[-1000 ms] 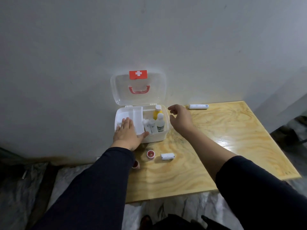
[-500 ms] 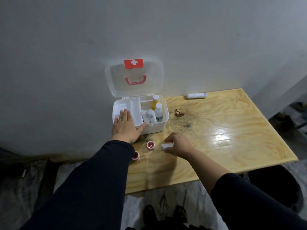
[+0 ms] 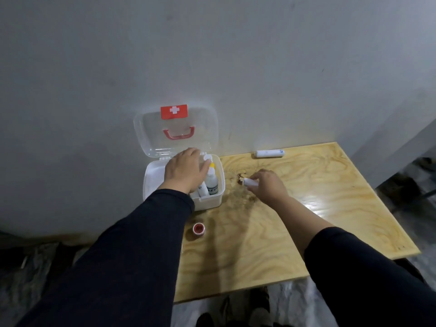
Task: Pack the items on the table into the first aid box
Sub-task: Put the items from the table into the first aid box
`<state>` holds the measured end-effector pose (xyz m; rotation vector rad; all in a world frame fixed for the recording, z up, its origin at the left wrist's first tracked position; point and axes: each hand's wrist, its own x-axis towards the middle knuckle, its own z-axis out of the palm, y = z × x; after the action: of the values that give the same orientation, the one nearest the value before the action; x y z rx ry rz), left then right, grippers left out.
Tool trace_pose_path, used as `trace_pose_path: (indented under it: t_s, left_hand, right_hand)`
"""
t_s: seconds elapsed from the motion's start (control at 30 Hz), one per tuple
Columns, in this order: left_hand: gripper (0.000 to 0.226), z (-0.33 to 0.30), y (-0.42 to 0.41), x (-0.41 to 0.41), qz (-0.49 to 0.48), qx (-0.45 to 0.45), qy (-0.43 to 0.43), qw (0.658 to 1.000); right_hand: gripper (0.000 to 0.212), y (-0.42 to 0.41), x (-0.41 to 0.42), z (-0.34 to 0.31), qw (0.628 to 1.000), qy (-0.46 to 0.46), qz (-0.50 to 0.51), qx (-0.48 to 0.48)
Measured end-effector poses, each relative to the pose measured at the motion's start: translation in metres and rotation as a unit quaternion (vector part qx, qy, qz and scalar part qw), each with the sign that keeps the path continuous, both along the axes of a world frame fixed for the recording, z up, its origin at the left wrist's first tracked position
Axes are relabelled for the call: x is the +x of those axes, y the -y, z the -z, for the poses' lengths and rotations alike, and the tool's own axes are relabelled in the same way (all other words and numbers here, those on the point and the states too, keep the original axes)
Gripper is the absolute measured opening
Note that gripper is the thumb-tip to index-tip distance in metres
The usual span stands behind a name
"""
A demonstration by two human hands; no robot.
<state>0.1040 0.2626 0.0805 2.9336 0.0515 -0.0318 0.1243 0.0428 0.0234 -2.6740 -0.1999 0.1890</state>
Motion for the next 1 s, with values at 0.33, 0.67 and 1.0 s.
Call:
trace_pose_path:
  t_s: [0.33, 0.67, 1.0]
  left_hand:
    - [0.045, 0.022, 0.092, 0.075, 0.054, 0.019, -0.037, 0.998]
    - [0.048, 0.055, 0.121, 0.091, -0.001, 0.001, -0.111, 0.994]
    - [0.049, 0.052, 0.128, 0.081, -0.001, -0.008, -0.114, 0.994]
  right_hand:
    - [0.038, 0.06, 0.11, 0.02, 1.0, -0.007, -0.011, -0.015]
    - [0.035, 0.081, 0.149, 0.045, 0.993, 0.026, -0.098, -0.056]
    - [0.049, 0.08, 0.129, 0.047, 0.999, -0.032, -0.041, -0.017]
